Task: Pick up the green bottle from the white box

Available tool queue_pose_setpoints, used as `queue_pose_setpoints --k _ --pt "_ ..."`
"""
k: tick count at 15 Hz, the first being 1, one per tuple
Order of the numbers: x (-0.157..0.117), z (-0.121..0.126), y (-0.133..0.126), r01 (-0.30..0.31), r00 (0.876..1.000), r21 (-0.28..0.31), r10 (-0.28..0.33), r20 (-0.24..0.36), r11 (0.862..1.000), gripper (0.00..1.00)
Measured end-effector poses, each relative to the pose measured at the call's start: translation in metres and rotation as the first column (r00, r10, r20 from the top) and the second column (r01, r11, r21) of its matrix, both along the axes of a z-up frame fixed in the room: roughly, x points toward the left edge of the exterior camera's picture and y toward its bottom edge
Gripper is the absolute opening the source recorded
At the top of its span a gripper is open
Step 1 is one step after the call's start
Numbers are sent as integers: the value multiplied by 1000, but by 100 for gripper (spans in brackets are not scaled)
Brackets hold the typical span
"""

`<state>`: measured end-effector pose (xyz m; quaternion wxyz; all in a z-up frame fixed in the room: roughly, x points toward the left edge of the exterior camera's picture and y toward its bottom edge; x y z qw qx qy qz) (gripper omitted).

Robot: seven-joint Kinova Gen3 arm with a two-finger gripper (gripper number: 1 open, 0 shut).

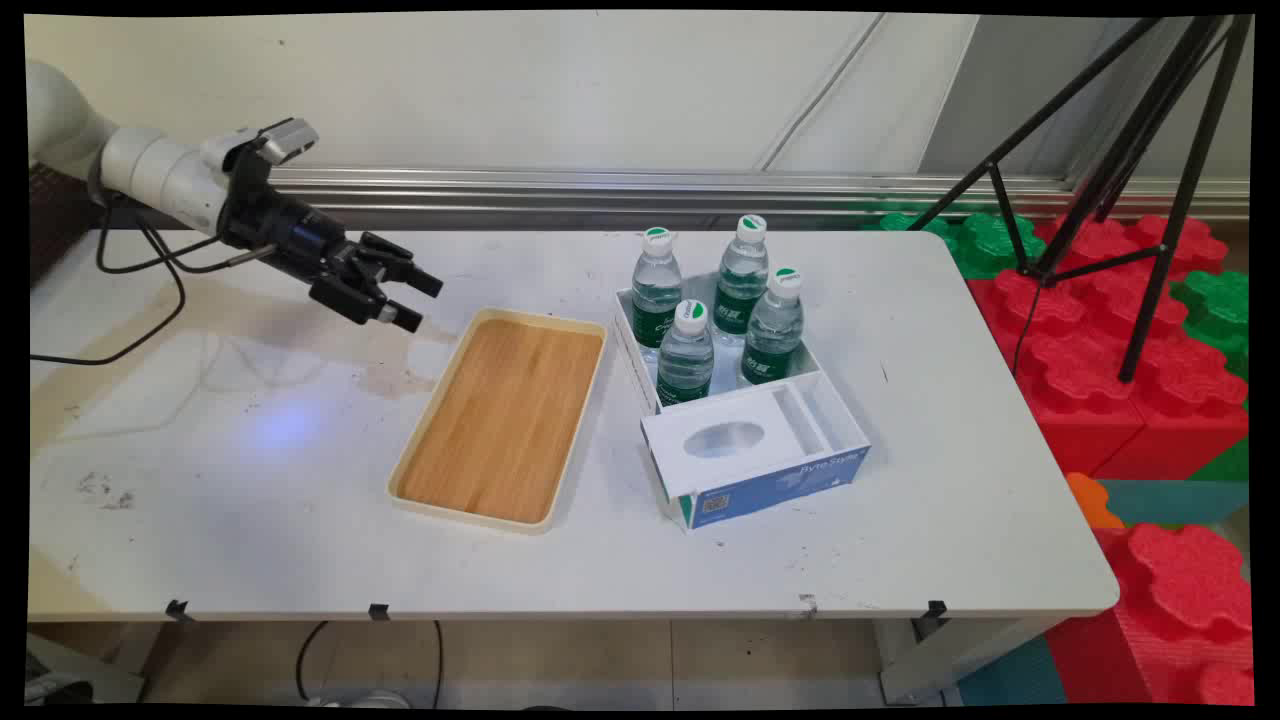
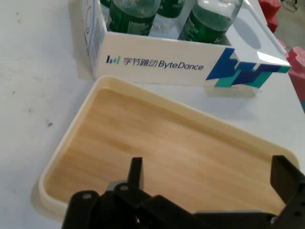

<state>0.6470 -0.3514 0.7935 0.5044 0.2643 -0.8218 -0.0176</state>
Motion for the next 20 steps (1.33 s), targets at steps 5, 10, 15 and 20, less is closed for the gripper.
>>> queue_pose_setpoints --k 5,10,15,20 --pt "-22 -4 -9 -11 999 -20 10 -47 1000 100" --pt "-46 -11 -20 -26 996 -40 23 -83 999 100" --pt "-71 -20 -35 -47 993 -61 40 -113 997 100" --pt "-97 -28 -51 -56 989 -80 44 -141 995 100"
